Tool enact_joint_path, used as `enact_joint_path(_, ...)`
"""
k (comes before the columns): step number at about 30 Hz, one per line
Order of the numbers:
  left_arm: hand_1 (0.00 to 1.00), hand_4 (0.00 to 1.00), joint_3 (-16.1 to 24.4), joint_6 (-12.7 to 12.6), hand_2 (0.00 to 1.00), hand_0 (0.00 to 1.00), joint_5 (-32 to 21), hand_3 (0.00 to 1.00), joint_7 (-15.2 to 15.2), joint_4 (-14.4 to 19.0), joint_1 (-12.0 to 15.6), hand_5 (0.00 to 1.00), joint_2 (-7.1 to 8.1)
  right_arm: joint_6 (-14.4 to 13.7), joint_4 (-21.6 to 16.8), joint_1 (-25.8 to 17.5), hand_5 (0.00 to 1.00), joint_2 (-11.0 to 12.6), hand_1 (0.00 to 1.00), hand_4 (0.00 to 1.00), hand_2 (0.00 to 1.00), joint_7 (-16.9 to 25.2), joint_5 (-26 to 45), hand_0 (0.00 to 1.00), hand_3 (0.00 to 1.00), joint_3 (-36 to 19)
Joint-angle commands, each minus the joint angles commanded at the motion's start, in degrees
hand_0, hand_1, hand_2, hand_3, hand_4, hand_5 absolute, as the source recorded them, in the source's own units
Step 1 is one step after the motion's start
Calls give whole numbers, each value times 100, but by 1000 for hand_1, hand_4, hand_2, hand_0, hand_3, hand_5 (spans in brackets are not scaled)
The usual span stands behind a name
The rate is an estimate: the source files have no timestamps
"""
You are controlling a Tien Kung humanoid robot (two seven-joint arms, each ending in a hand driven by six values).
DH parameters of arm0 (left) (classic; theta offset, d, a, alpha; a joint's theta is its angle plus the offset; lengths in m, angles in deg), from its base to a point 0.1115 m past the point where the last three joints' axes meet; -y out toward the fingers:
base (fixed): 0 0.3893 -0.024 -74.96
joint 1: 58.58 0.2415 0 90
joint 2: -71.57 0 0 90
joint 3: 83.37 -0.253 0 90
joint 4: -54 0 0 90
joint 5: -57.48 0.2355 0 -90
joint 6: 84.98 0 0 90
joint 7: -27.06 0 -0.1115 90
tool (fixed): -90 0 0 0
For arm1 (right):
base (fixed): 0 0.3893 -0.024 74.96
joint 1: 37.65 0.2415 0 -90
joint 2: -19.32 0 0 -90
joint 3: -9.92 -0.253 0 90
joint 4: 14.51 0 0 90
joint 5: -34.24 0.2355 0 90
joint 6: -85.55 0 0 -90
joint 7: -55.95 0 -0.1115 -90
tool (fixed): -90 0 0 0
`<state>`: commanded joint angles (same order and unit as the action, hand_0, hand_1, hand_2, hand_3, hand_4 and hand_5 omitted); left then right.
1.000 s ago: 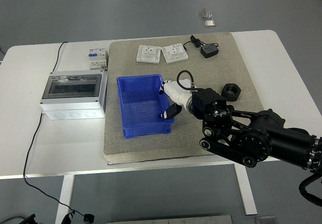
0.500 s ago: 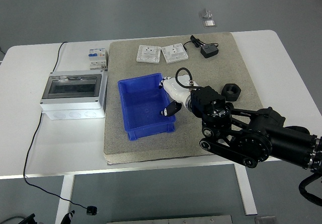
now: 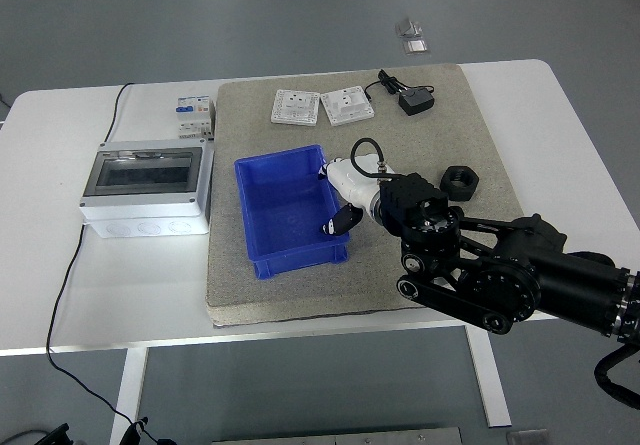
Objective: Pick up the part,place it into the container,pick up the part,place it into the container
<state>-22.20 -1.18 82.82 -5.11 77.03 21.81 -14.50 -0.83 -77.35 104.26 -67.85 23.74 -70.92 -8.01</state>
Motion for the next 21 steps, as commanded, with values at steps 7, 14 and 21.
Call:
enact_joint_path(7, 762, 981, 32, -1, 768, 689, 37, 858, -9, 7, 4, 998, 0, -1, -10, -6, 419, 2, 756, 890, 852, -65, -49, 783, 844, -22)
enact_joint_path(14, 761, 983, 40, 3, 768, 690, 53, 857, -5, 8, 6, 998, 0, -120, -27, -8, 421, 3, 724, 894, 802, -51, -27, 765, 831, 19)
enact_joint_path(21, 760, 984, 33, 1, 767, 690, 59, 856, 25, 6, -1, 998, 1, -266, -31, -2, 421, 4, 662, 897, 709, 82, 138, 719, 683, 111)
